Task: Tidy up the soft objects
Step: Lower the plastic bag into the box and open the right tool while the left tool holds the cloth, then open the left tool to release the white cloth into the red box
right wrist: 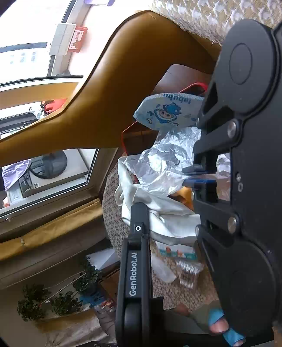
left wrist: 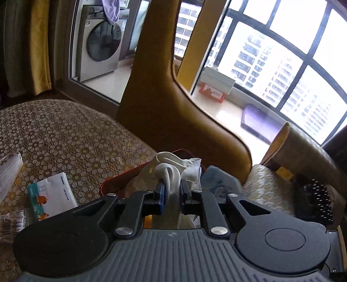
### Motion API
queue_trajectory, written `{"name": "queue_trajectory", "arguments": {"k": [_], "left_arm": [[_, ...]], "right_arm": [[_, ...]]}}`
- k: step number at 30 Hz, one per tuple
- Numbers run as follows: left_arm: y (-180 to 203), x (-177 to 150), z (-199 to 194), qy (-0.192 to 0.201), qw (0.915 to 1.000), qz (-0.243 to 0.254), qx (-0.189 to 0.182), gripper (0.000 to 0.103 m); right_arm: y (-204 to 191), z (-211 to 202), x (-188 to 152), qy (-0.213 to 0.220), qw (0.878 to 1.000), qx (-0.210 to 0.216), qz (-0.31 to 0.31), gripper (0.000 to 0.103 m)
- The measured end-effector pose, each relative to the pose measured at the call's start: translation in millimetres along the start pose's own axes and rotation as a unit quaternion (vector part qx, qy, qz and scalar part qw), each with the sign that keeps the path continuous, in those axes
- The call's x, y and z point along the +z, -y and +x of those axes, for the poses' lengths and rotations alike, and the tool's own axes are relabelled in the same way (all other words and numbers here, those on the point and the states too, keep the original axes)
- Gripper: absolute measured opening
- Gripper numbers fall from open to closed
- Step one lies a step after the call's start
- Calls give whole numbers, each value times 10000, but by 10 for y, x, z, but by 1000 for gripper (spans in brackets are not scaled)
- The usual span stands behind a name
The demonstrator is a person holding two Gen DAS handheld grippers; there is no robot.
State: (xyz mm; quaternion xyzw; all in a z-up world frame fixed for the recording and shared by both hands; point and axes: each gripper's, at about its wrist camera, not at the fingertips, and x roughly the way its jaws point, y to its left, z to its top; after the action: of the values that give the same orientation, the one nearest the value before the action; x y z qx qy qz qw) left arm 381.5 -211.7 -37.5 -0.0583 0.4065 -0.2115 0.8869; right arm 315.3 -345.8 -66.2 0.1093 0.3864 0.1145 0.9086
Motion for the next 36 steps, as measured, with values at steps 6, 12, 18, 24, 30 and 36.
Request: {"name": "queue_trajectory", "arguments": {"k": [6,12,18,24,30,36], "left_arm": [[-96,-7,245,-118,9998,24,139,13],[-142,-51,405,-229,9992,146,301,13],[-142,-89,489,-274,9979,319,484,13],[-117,-118,545,-282,9964,462,653,13],[-62,-152,555,-277,9946,612,795,13],[-13,-163,484,-229,9943,668,795,17]], "right_arm": [[42,220,-68,-152,9998,-149,-37,4],[34,331,-113,-217,9994,-234,-120,4],[14,404,-111,-225,9989,-329,-232,4],[-12,422,-130,-194,9982,-449,-338,10],[-8,429,-136,-151,9980,-510,-333,18],[-31,382,-123,-126,9979,-515,-359,28]]}}
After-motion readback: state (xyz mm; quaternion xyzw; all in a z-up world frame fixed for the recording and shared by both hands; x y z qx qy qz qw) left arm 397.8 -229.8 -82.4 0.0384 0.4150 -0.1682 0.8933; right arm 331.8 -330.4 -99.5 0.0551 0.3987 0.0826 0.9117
